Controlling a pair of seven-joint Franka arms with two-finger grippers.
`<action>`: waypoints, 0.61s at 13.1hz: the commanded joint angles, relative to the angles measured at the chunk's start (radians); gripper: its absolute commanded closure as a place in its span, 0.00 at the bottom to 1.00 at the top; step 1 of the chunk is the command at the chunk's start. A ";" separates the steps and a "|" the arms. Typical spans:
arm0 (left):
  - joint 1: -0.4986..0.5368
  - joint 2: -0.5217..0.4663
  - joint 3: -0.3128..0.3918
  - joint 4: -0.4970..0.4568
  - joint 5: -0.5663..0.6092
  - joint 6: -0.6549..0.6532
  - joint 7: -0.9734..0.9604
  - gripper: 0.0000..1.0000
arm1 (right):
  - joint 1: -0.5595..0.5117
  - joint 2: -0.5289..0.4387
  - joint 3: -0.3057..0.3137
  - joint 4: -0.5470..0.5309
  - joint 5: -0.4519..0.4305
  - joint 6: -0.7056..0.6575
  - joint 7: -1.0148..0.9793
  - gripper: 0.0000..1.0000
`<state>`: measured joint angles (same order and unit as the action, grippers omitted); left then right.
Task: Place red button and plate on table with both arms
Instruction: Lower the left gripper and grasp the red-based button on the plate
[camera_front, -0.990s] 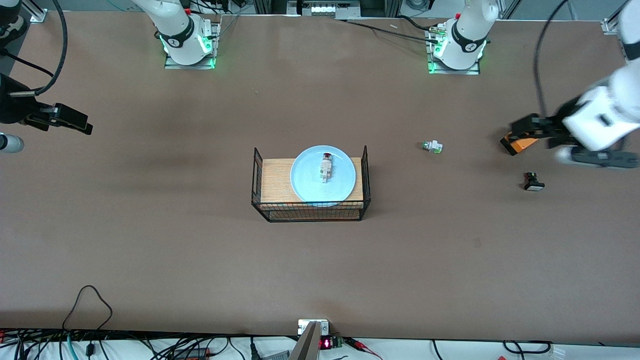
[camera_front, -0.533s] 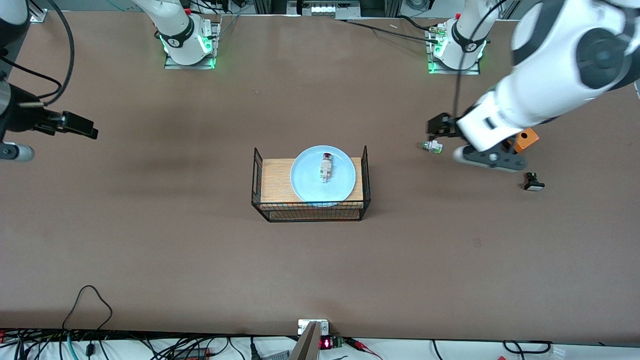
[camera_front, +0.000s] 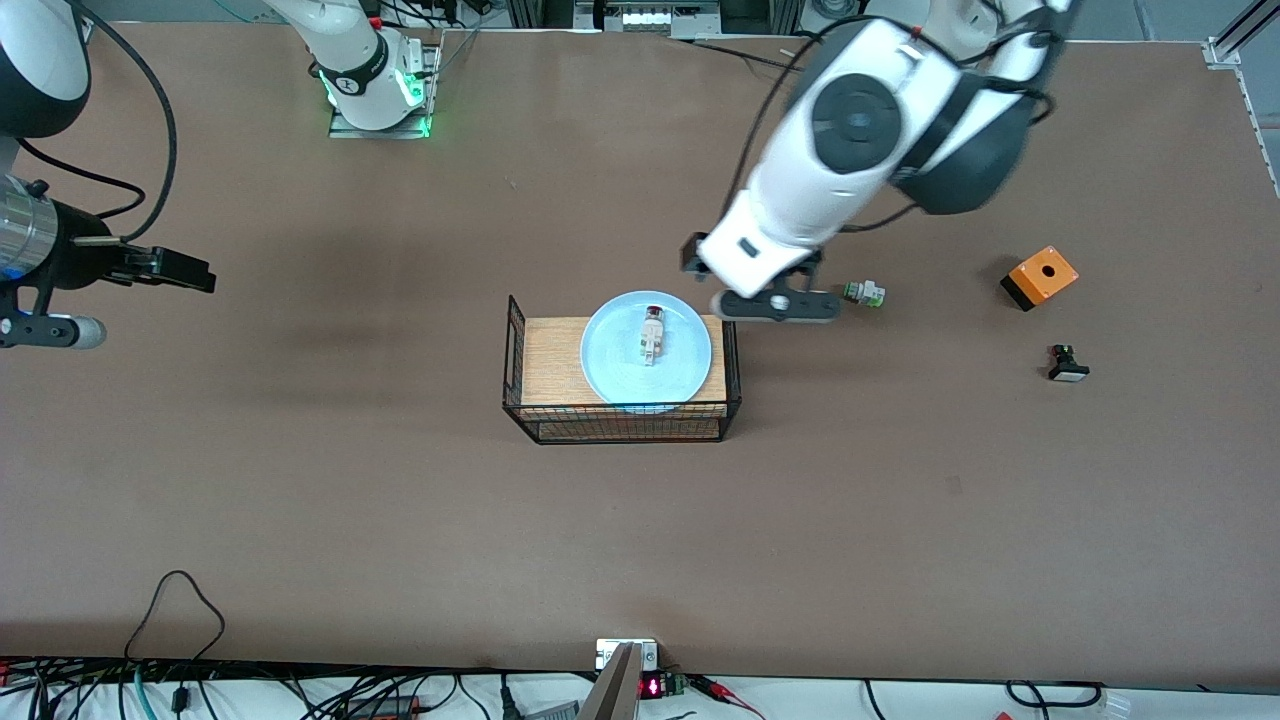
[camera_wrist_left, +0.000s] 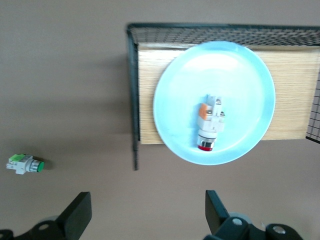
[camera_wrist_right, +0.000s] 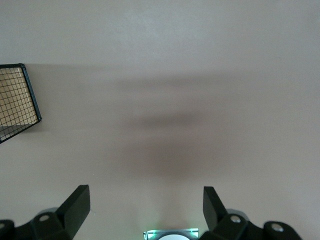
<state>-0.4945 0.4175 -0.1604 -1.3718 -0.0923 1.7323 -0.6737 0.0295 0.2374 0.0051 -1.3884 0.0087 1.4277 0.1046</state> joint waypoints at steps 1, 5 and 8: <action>-0.064 0.124 0.013 0.118 0.065 0.022 -0.069 0.00 | 0.012 0.008 0.003 0.019 -0.006 -0.013 -0.008 0.00; -0.072 0.224 0.013 0.177 0.065 0.101 -0.069 0.00 | 0.009 0.022 0.001 0.019 -0.009 -0.009 -0.006 0.00; -0.088 0.268 0.015 0.181 0.066 0.174 -0.058 0.00 | 0.007 0.031 0.000 0.017 -0.007 0.002 -0.002 0.00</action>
<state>-0.5584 0.6424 -0.1545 -1.2401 -0.0444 1.8893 -0.7334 0.0404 0.2558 0.0039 -1.3883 0.0085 1.4307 0.1046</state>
